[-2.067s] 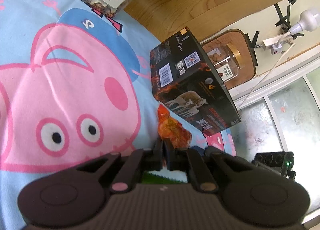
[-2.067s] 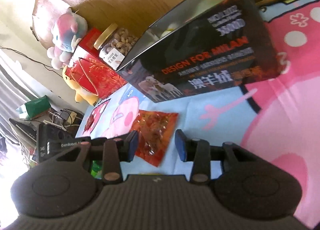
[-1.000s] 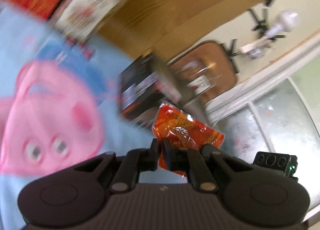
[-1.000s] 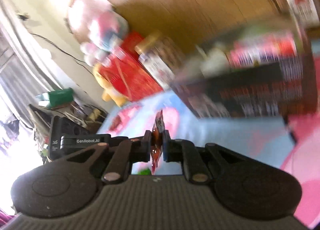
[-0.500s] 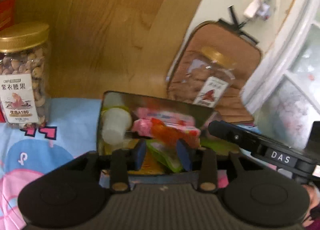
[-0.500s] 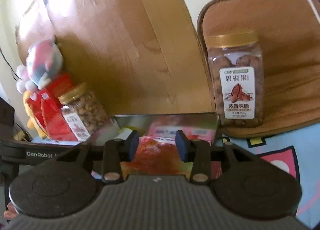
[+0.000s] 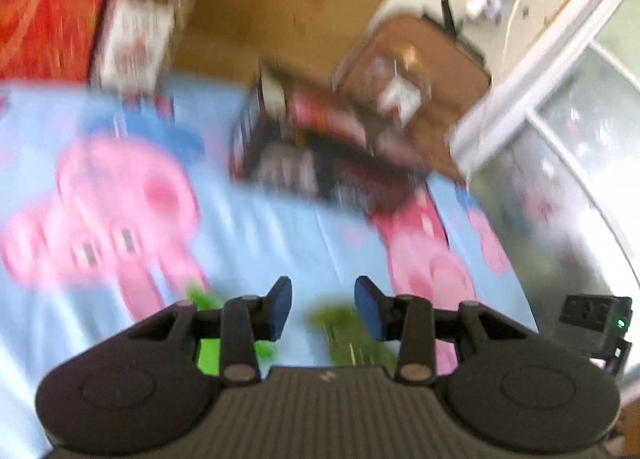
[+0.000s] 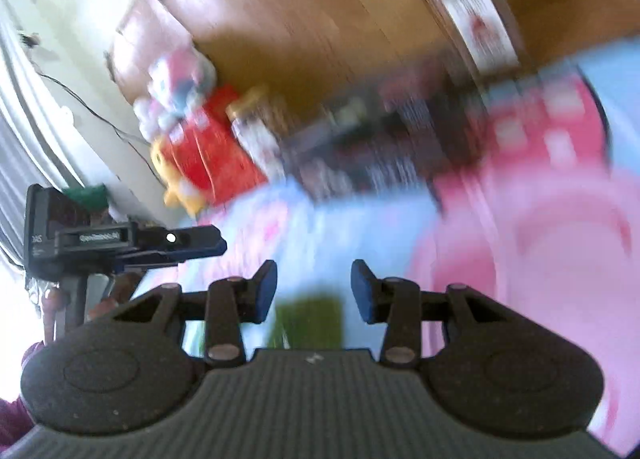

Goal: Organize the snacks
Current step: 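Grasp the yellow-green pouch on the bed with the left tool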

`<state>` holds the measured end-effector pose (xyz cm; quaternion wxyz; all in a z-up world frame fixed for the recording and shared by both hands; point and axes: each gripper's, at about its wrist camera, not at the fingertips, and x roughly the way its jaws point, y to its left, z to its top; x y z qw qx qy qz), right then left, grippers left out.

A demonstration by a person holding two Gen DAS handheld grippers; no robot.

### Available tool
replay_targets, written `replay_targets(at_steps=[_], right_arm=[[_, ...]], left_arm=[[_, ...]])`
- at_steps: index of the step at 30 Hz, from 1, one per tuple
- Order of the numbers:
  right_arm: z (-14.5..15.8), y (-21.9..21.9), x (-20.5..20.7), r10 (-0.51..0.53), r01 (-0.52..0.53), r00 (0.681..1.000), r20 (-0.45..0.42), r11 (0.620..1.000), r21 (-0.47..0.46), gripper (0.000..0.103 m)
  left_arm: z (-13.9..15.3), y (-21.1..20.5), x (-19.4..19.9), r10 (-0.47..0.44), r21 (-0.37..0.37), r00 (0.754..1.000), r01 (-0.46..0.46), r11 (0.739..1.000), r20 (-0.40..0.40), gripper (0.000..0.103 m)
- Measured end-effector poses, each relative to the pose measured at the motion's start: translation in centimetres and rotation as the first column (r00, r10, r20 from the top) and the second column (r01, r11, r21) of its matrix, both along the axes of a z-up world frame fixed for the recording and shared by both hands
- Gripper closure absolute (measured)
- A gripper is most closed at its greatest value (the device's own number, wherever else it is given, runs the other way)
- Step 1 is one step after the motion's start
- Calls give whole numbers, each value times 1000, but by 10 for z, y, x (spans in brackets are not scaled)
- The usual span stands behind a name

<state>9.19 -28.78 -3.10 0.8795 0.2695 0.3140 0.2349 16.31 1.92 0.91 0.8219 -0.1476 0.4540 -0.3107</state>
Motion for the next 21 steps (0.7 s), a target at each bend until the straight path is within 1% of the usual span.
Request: replay_targets(at_steps=[2, 4, 5, 6, 8, 10, 11, 12, 13, 14, 15, 16, 18, 20, 21], right_arm=[[-14, -2, -14, -11, 12, 998, -68, 1000, 16, 58], [-21, -3, -21, -26, 29, 995, -94, 999, 23, 58], [-22, -3, -22, -30, 33, 995, -96, 999, 22, 58], [-20, -1, -23, -29, 31, 996, -90, 999, 16, 58], [-18, 6, -21, -22, 21, 997, -74, 1000, -13, 58], [-22, 14, -13, -2, 2, 998, -65, 1000, 9, 59], [-26, 15, -10, 9, -7, 998, -62, 999, 31, 60], [-30, 16, -8, 7, -3, 998, -65, 998, 62, 61], [-35, 18, -5, 11, -4, 997, -75, 996, 94, 65], [-37, 20, -4, 19, -11, 997, -73, 995, 102, 70], [-38, 22, -3, 19, -12, 998, -62, 995, 103, 72], [-37, 23, -4, 21, -14, 998, -59, 994, 108, 71], [-36, 26, -4, 24, -19, 998, -51, 994, 106, 69], [-35, 29, -6, 31, -28, 999, -34, 995, 94, 69], [-34, 30, -6, 35, -32, 999, -30, 995, 95, 71]], left_arm=[[-14, -10, -9, -41, -10, 997, 41, 999, -62, 67], [-23, -17, -15, -47, 17, 996, 48, 999, -81, 60], [-28, -22, -15, -41, 30, 995, 44, 999, -95, 54], [-32, -25, -14, -44, 21, 993, 47, 999, -109, 51], [-35, -26, -14, -46, -9, 994, 45, 999, -97, 46], [-36, -25, -14, -33, -35, 994, 29, 999, -104, 47], [-38, -26, -12, -31, -53, 993, 25, 998, -113, 50], [-40, -25, -10, -18, -69, 993, 10, 998, -117, 56], [-42, -25, -8, -5, -72, 993, -4, 997, -122, 59], [-43, -24, -7, 5, -66, 992, -13, 998, -124, 68], [-44, -24, -5, 14, -58, 992, -21, 998, -126, 75], [-45, -24, -4, 18, -62, 991, -27, 998, -134, 74], [-45, -25, -1, 13, -88, 989, -27, 996, -150, 78], [-42, -26, 2, 12, -96, 990, -26, 995, -141, 79], [-40, -26, 4, 13, -101, 990, -27, 994, -142, 79]])
